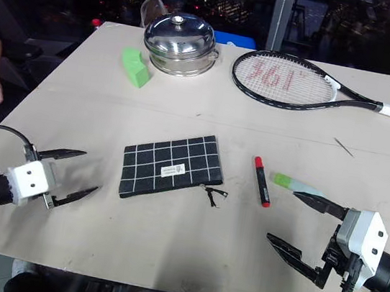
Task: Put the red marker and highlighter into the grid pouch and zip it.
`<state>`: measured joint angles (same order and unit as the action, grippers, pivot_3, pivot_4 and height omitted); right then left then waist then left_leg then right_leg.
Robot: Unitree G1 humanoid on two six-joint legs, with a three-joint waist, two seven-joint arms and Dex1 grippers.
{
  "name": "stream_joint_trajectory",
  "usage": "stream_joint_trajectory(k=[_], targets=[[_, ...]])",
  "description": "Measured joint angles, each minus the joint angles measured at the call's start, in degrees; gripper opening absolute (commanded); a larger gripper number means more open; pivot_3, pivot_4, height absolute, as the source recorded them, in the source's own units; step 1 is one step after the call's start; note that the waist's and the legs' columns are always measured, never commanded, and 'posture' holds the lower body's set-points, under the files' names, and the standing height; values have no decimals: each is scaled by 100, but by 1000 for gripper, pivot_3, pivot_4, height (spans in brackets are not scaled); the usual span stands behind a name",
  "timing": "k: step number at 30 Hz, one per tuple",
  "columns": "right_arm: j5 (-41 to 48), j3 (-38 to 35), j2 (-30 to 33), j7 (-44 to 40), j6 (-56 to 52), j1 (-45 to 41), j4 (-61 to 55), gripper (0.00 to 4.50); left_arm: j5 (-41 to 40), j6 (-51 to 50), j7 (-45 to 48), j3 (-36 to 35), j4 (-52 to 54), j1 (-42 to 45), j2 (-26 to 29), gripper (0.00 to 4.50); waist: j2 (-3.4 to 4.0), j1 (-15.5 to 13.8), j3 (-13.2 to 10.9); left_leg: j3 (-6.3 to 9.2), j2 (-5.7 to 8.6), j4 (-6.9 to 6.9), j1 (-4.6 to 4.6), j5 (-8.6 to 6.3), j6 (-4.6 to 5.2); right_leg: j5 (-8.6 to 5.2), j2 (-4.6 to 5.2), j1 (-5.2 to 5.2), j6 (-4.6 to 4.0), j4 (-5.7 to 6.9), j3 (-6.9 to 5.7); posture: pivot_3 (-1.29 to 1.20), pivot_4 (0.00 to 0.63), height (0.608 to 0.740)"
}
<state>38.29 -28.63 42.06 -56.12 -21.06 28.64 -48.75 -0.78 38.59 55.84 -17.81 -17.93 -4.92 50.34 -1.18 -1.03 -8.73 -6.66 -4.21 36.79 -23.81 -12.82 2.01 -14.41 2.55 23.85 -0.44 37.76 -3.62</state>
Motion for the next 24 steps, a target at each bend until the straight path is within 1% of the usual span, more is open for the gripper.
stream_joint_trajectory(k=[2,4,8,9,13,15,16,17,18,20,21,22,23,24], targets=[[4,82,-2,50,2,-14,-30,4463,190,468,-170,217,-325,310,0,4500,10,-22,8,-2,1,1,0,1,1,-8,8,-2,15,2,-6,0,150,740],[4,82,-3,83,9,-17,-32,4463,263,690,-239,390,-475,504,-5,4500,13,-27,12,-2,1,2,0,1,2,-9,8,-5,17,3,-8,0,150,740],[3,90,-3,144,14,31,-52,4463,430,1284,-253,1058,-575,1065,-146,4500,16,-52,20,-6,3,7,0,4,8,-8,9,-16,19,3,-11,0,150,740],[5,84,-1,153,18,47,-84,4463,467,1416,-251,1271,-599,1232,-181,4500,13,-38,24,-7,4,7,0,15,31,-8,6,-18,20,3,-11,0,150,740],[41,84,28,181,13,42,-190,4463,599,1409,-342,1771,-679,1741,-443,4500,16,-35,27,-5,5,15,1,15,36,0,-2,-20,46,9,-12,0,150,740],[50,86,43,195,12,23,-213,4500,730,1363,-442,1901,-733,1917,-528,3997,17,-33,27,-3,4,20,2,15,36,-1,-6,-22,49,12,-13,0,150,740],[51,93,51,217,10,-6,-218,4500,810,1295,-489,2002,-762,2016,-580,3663,20,-37,29,-1,4,26,2,15,36,-2,-8,-25,50,15,-14,0,150,740],[53,112,53,250,8,-46,-225,4500,862,1258,-508,2084,-795,2078,-632,3270,21,-36,30,-1,3,29,2,15,36,-2,-9,-25,51,17,-14,0,150,740],[54,153,57,292,2,-65,-255,4500,872,1199,-494,2207,-825,2124,-680,2635,21,-34,30,0,2,32,2,15,36,-2,-9,-26,51,18,-14,0,150,740],[55,232,69,334,-6,-106,-288,4500,833,1146,-453,2319,-836,2158,-701,1895,21,-31,30,1,1,34,2,15,36,-2,-9,-27,51,18,-14,0,150,740],[50,335,76,423,-36,-183,-318,4500,733,1053,-358,2376,-819,2150,-695,1342,21,-29,31,2,1,34,2,15,36,-2,-9,-27,51,18,-14,0,150,740],[47,390,74,473,-60,-240,-326,4500,681,993,-317,2407,-818,2150,-697,1342,21,-29,31,2,1,35,2,15,36,-2,-8,-27,50,19,-14,0,150,740],[34,525,71,650,-144,-407,-349,4500,465,768,-210,2441,-754,2127,-703,895,21,-33,30,5,1,39,0,15,36,-3,-8,-27,49,20,-16,0,150,740],[29,773,-2,1027,-361,-751,-400,4500,48,264,-21,2448,-507,2016,-710,445,16,4,31,5,-2,42,-2,15,36,-4,-8,-27,47,21,-16,0,150,740]])
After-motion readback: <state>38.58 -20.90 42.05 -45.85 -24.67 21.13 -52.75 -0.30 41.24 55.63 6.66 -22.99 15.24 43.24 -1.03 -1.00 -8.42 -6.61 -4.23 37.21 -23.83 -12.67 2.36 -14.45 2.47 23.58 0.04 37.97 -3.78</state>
